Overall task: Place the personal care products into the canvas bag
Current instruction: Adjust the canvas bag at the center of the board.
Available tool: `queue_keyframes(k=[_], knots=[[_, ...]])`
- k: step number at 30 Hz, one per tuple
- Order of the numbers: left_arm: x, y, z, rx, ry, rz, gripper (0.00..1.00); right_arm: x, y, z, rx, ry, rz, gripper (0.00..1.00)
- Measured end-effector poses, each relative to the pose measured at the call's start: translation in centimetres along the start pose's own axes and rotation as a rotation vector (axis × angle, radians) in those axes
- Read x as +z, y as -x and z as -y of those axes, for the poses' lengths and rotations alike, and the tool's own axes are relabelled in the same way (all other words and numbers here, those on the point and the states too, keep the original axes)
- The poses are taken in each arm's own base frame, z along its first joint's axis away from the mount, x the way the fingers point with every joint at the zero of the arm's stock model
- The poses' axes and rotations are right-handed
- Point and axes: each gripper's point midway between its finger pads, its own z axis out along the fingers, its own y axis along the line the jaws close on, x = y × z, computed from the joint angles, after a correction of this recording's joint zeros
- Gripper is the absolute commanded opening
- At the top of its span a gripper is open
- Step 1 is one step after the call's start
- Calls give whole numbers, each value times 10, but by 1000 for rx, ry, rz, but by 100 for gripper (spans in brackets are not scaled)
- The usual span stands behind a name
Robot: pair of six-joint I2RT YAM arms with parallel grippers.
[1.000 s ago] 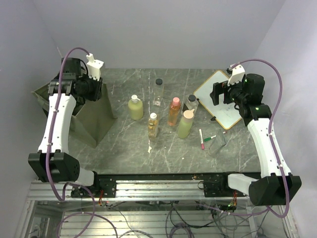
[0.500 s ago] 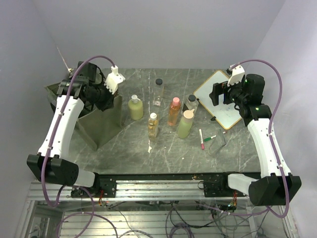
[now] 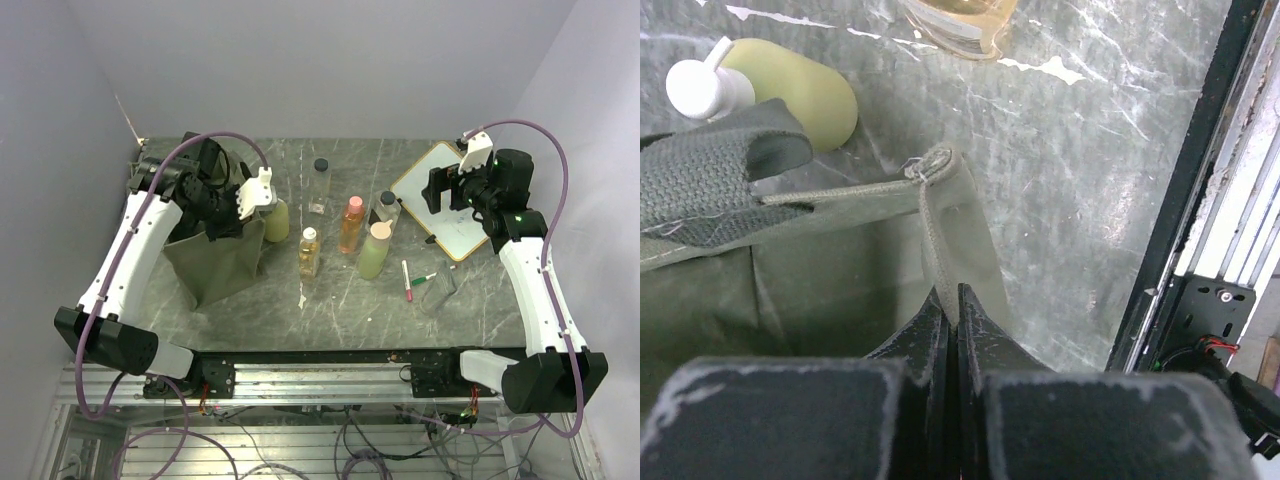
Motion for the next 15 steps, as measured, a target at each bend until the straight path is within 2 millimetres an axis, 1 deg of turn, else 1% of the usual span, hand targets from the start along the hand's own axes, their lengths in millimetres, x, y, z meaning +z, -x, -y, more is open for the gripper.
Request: queue_keyframes(k=[1,3,6,8,10,11,12,15], knots=[[0,0,0,11,-1,0,8,0,0,0,0,0,0,100],[1,-1,-1,26,-2,-1,16,0,0,0,0,0,0,100],[2,-1,-1,33,-1,-2,35,0,0,0,0,2,0,100],[2,-3,-1,28,1,-8,45,1,0,0,1,5,-2,100],[2,-3,-1,19,3,-11,62,3,-1,-1,2,12,-6,100],[2,-3,-1,13,3,-10,66,4,-2,-1,4,13,-8,100],[2,-3,-1,7,4,-10,68,6,-2,-1,5,16,-12,100],[0,-1,-1,-18,12,-4,70,10,-4,-1,8,23,-22,100]])
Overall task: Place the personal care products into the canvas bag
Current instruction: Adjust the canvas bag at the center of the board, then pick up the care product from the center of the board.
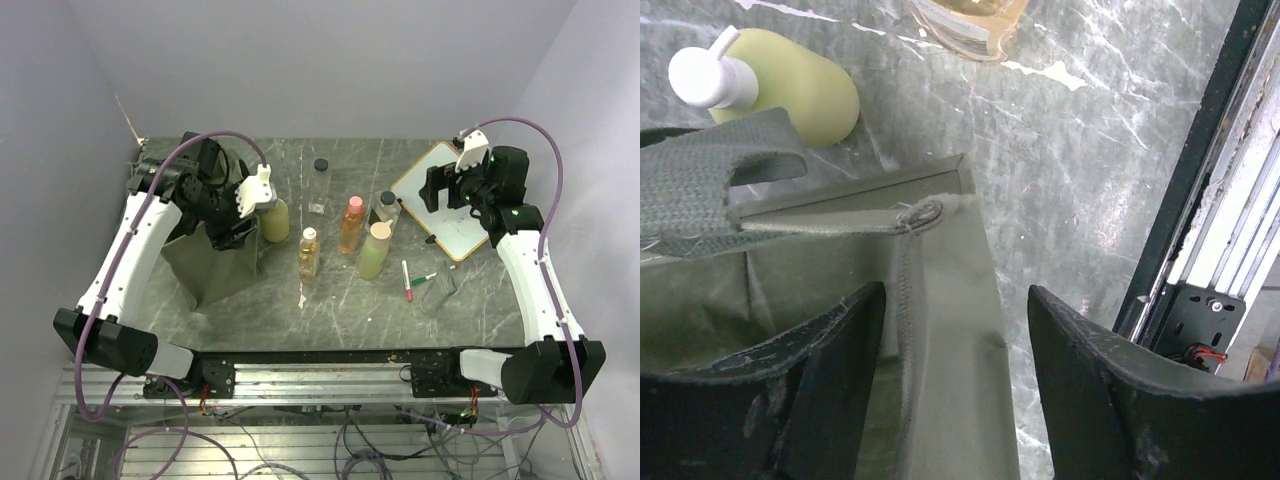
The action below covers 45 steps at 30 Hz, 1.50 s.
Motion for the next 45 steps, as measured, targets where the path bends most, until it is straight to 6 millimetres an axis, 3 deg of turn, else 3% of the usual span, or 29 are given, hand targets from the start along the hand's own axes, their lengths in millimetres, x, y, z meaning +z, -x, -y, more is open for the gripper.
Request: queue_keyframes(k=[6,12,18,23,30,35,45], knots=[[-15,18,-10,-28,80,59,74,3,0,-1,2,11,-3,100],[-45,56,-32,-32,244,196,92,0,10,-4,-5,30,22,100],[-56,96,-45,-37,309,276,98,0,12,-5,-8,37,28,100],[-26,139,-35,-9,285,268,99,0,13,-5,-12,38,29,100],[29,163,-14,-51,262,197,100,-4,14,-6,-19,35,38,100],[54,158,-10,-165,268,167,99,-11,13,-8,-22,33,48,100],[105,125,-8,-390,271,61,100,-21,0,3,8,-3,46,100]])
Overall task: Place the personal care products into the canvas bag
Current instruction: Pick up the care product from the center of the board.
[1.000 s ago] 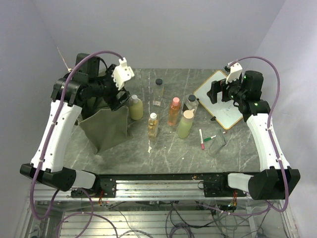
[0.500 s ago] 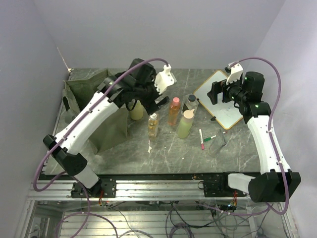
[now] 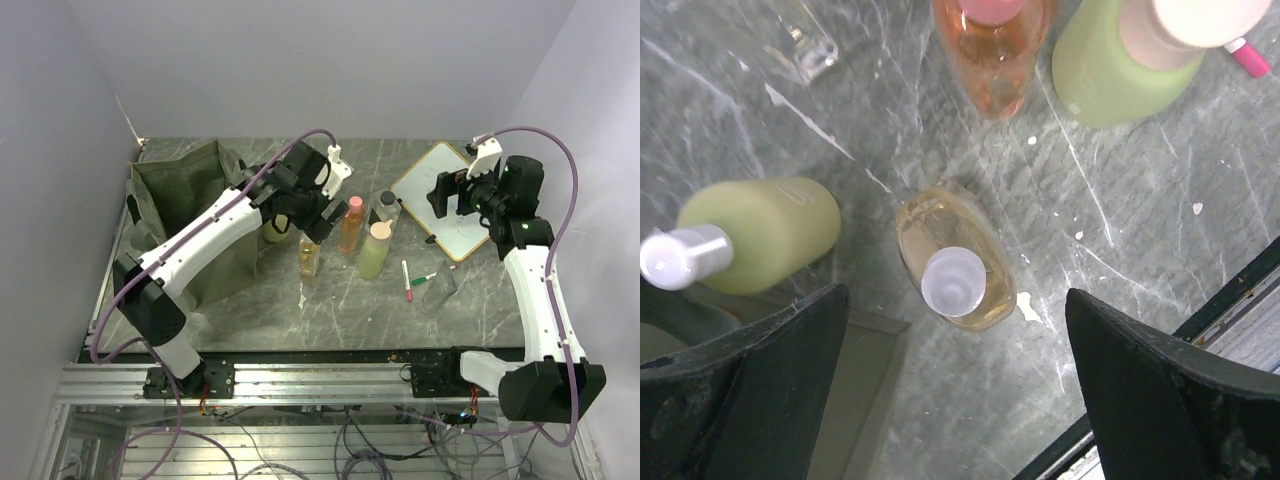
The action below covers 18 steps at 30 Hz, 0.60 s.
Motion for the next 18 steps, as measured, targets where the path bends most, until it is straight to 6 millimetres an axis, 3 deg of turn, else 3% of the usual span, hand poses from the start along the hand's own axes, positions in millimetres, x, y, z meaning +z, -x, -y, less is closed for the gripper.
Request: queue_keyframes(k=[18], knots=[[66,-50,9,-179,12,-170,100,-17,-7,5,44,-10,24,100]])
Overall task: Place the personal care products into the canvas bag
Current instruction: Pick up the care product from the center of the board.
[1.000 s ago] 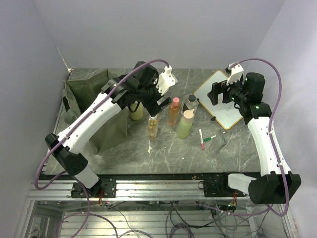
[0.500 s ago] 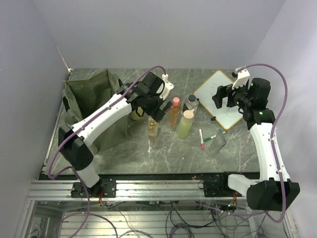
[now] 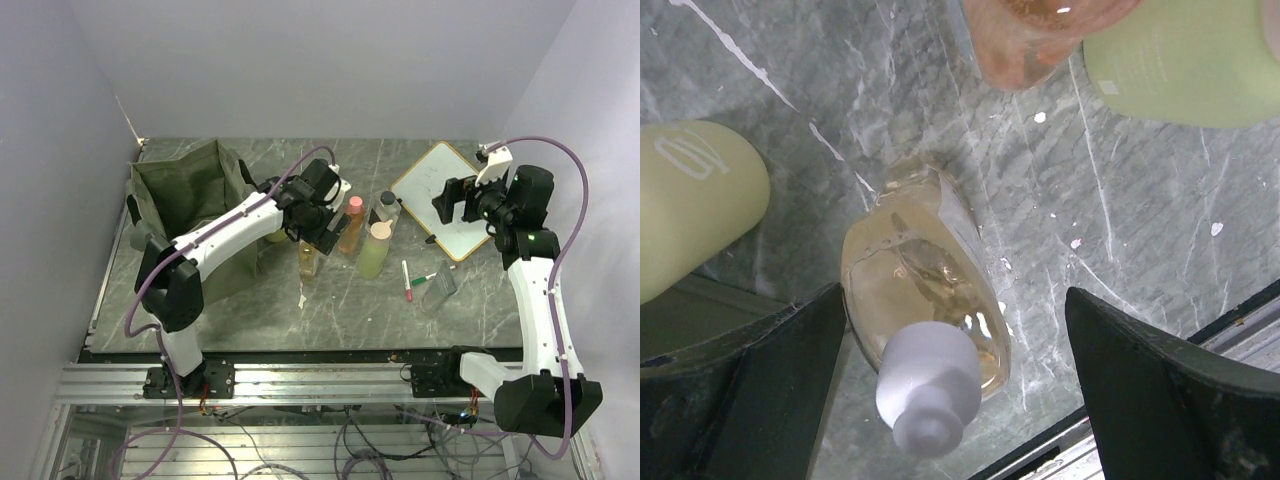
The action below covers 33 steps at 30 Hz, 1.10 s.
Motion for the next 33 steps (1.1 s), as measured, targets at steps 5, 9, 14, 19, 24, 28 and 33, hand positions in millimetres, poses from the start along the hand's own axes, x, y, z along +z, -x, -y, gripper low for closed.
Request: queue_keyframes(k=[5,9,14,19,24,28,33], knots=[[7,-4,1,-18,0,-13,91,-3,-6,-1,17,4,-2,100],[8,-3,-2,-19,6,-9,80,-4,-10,1,31,3,-5,100],[11,-3,-8,-11,19,-12,65,-8,-13,2,42,-4,0,100],[12,-1,-10,27,18,-6,51,-12,-17,3,61,-8,5,100],[12,0,-12,73,17,-1,68,-15,-16,4,70,-9,13,100],[12,1,-14,103,20,0,85,-17,-14,4,72,-9,21,100],[11,-7,-16,106,29,-6,97,-18,-17,2,80,-5,24,100]])
